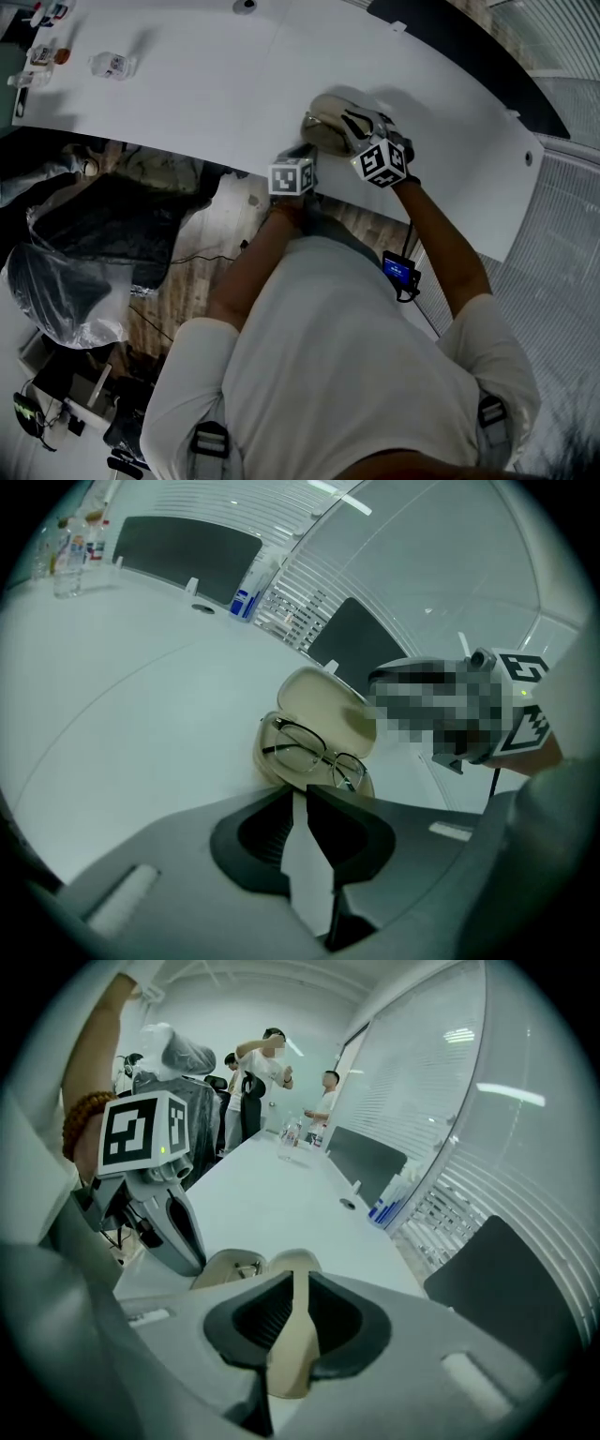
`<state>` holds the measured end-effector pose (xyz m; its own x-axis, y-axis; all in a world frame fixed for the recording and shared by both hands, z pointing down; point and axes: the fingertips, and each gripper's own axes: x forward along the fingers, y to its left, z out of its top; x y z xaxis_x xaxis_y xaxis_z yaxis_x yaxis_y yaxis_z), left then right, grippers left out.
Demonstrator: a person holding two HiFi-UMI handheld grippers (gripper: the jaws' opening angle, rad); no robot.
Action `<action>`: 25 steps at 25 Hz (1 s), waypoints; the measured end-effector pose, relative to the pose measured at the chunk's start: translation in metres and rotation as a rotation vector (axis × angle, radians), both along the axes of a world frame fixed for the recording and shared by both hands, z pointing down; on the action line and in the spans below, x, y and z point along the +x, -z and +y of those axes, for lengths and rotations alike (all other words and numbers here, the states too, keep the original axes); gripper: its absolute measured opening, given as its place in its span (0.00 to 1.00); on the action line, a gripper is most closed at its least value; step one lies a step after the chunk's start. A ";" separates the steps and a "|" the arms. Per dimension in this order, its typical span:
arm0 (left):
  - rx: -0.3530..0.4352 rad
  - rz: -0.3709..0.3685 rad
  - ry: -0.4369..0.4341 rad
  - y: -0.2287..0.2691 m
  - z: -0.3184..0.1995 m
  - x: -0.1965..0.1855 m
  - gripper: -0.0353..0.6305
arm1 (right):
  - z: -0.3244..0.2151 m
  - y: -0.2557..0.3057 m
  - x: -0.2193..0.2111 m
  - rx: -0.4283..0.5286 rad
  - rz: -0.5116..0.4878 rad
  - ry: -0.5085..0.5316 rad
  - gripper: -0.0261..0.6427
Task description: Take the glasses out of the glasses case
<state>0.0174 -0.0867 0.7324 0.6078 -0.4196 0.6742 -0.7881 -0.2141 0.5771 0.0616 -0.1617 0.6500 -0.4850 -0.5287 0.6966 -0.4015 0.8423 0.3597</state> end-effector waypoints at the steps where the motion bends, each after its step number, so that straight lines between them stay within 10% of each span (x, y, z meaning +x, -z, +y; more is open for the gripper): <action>1: 0.000 0.001 0.002 0.000 0.000 0.000 0.13 | 0.003 -0.003 -0.002 -0.011 0.000 0.002 0.11; 25: -0.006 0.036 0.019 0.000 0.000 0.002 0.13 | 0.046 -0.074 -0.028 -0.263 0.094 0.115 0.29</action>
<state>0.0199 -0.0869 0.7320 0.6234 -0.4278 0.6545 -0.7708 -0.1958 0.6063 0.0338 -0.1156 0.7236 -0.4584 -0.2695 0.8469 -0.2735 0.9495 0.1541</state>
